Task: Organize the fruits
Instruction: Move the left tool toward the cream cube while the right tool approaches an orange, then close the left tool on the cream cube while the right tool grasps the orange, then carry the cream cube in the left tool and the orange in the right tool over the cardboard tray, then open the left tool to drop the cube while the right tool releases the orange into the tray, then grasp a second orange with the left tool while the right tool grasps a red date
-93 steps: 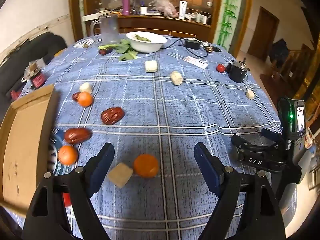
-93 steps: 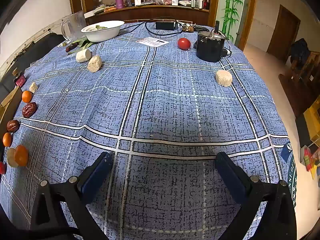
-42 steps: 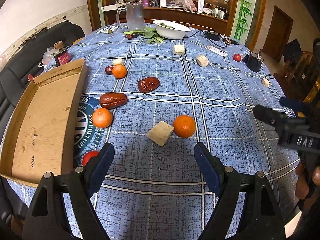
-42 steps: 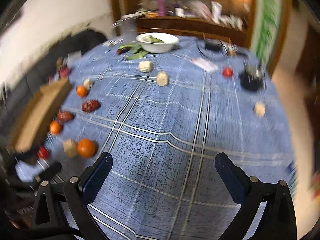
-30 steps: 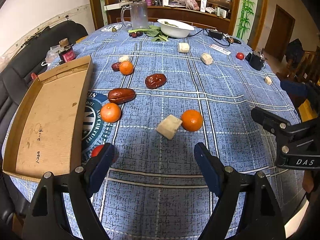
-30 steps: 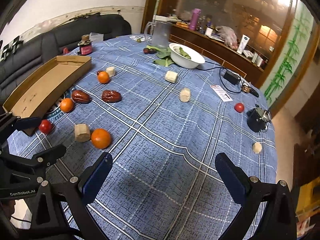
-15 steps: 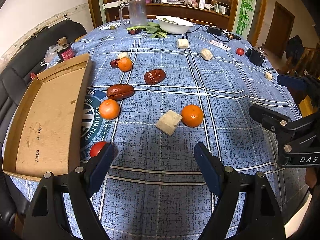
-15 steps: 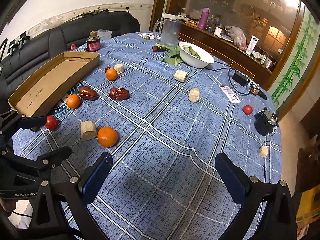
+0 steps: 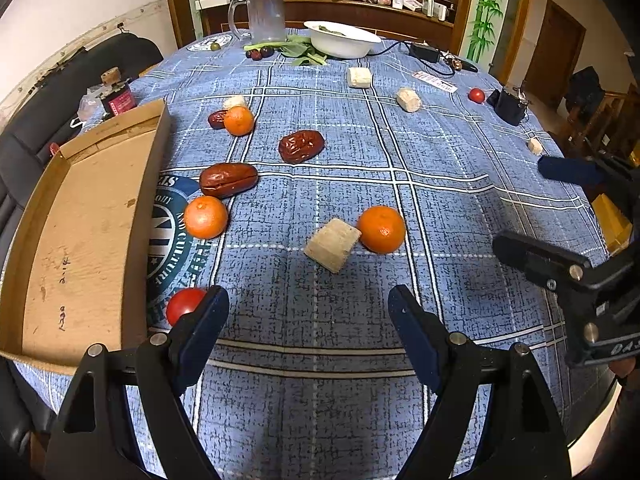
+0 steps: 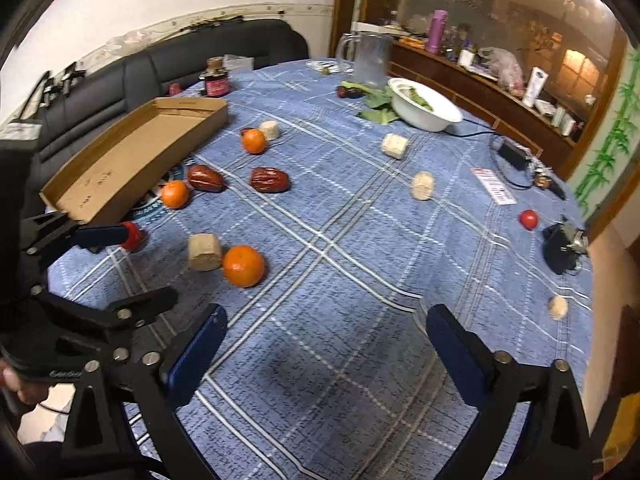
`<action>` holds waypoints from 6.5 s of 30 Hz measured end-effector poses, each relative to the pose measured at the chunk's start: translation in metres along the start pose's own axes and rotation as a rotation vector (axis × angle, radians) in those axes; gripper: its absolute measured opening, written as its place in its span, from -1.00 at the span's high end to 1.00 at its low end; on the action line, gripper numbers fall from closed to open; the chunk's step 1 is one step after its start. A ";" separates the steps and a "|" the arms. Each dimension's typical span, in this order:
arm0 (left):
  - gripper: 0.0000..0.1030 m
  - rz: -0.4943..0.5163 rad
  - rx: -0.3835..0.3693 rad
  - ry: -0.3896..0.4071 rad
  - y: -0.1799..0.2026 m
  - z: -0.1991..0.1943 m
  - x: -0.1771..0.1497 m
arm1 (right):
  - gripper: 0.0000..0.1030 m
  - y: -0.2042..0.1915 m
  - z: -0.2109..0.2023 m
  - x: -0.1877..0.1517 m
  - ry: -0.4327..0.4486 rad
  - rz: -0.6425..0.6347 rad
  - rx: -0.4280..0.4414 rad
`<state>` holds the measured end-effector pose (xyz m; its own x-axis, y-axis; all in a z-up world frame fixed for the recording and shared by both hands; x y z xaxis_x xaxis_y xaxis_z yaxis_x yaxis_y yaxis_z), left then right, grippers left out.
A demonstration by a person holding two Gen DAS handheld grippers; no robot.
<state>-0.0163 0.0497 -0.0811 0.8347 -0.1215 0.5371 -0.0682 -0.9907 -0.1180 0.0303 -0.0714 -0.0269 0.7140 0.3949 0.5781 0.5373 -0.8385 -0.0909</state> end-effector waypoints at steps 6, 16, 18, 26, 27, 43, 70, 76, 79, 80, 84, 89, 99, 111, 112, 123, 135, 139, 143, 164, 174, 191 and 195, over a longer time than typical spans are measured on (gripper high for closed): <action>-0.59 0.022 -0.012 -0.012 -0.004 0.015 0.012 | -0.53 -0.011 0.013 -0.004 -0.070 -0.009 0.140; 0.48 0.052 -0.117 0.004 -0.002 0.035 0.028 | -0.27 -0.016 0.031 -0.006 -0.135 -0.004 0.210; 0.48 0.059 -0.083 0.005 -0.004 0.032 0.028 | -0.23 -0.021 0.036 -0.004 -0.141 -0.008 0.221; 0.48 0.007 -0.065 0.034 -0.030 0.005 0.008 | 0.04 -0.048 0.059 0.009 -0.160 -0.030 0.290; 0.48 -0.004 -0.066 0.036 -0.033 0.002 0.006 | 0.06 -0.051 0.064 0.009 -0.169 -0.029 0.297; 0.48 -0.053 -0.062 0.082 -0.047 -0.025 -0.003 | 0.38 -0.051 0.079 0.016 -0.137 -0.031 0.184; 0.48 -0.177 0.038 0.130 -0.116 -0.060 -0.043 | 0.40 -0.148 0.028 0.025 -0.074 -0.150 0.342; 0.48 -0.225 0.072 0.129 -0.144 -0.064 -0.054 | 0.40 -0.180 0.026 0.029 -0.066 -0.182 0.395; 0.48 -0.247 0.090 0.130 -0.158 -0.066 -0.060 | 0.40 -0.198 0.028 0.032 -0.065 -0.201 0.419; 0.48 -0.253 0.095 0.130 -0.163 -0.067 -0.062 | 0.40 -0.203 0.029 0.032 -0.066 -0.205 0.426; 0.48 -0.284 0.118 0.124 -0.184 -0.065 -0.070 | 0.41 -0.224 0.035 0.035 -0.079 -0.206 0.464; 0.47 -0.312 0.141 0.110 -0.207 -0.060 -0.078 | 0.41 -0.252 0.046 0.035 -0.099 -0.230 0.497; 0.47 -0.319 0.127 0.059 -0.221 -0.034 -0.086 | 0.41 -0.282 0.085 0.024 -0.177 -0.261 0.498; 0.26 -0.324 0.147 0.012 -0.221 -0.021 -0.092 | 0.20 -0.286 0.095 0.016 -0.201 -0.282 0.484; 0.12 -0.328 0.150 0.013 -0.223 -0.022 -0.093 | 0.11 -0.285 0.093 0.015 -0.197 -0.282 0.482; -0.06 -0.396 0.160 0.046 -0.229 -0.040 -0.097 | -0.09 -0.246 0.048 0.023 -0.110 -0.198 0.513; -0.06 -0.388 0.152 0.081 -0.207 -0.054 -0.084 | -0.09 -0.154 0.032 0.026 -0.056 -0.050 0.420; -0.06 -0.343 0.126 0.096 -0.185 -0.057 -0.069 | -0.09 -0.129 0.028 0.021 -0.045 -0.016 0.393; -0.06 -0.297 0.094 0.104 -0.161 -0.055 -0.054 | -0.10 -0.107 0.023 0.019 -0.030 0.009 0.367; -0.06 -0.114 -0.024 0.088 -0.069 -0.019 0.009 | -0.10 -0.043 0.033 0.026 0.007 0.118 0.284; -0.05 -0.115 -0.003 0.008 -0.071 0.032 0.023 | -0.10 -0.039 0.065 0.050 -0.003 0.125 0.267; 0.43 -0.092 0.019 0.009 -0.090 0.051 0.028 | 0.11 -0.051 0.138 0.083 -0.041 0.119 0.194; 0.43 -0.099 0.004 0.027 -0.090 0.043 0.026 | 0.11 -0.047 0.121 0.079 -0.019 0.143 0.214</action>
<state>0.0354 0.1381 -0.0927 0.8222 -0.0245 0.5687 0.0159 -0.9977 -0.0661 0.1154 0.0447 -0.0748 0.7966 0.2872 0.5319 0.5119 -0.7886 -0.3409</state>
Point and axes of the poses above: each gripper's, at about its wrist camera, not at the fingertips, and z roughly the way its jaws point, y to its right, x to its top, the point moved 6 cm from there along z, roughly the way its jaws point, and after that the axes turned 14 degrees about z, right-handed, at the moved point
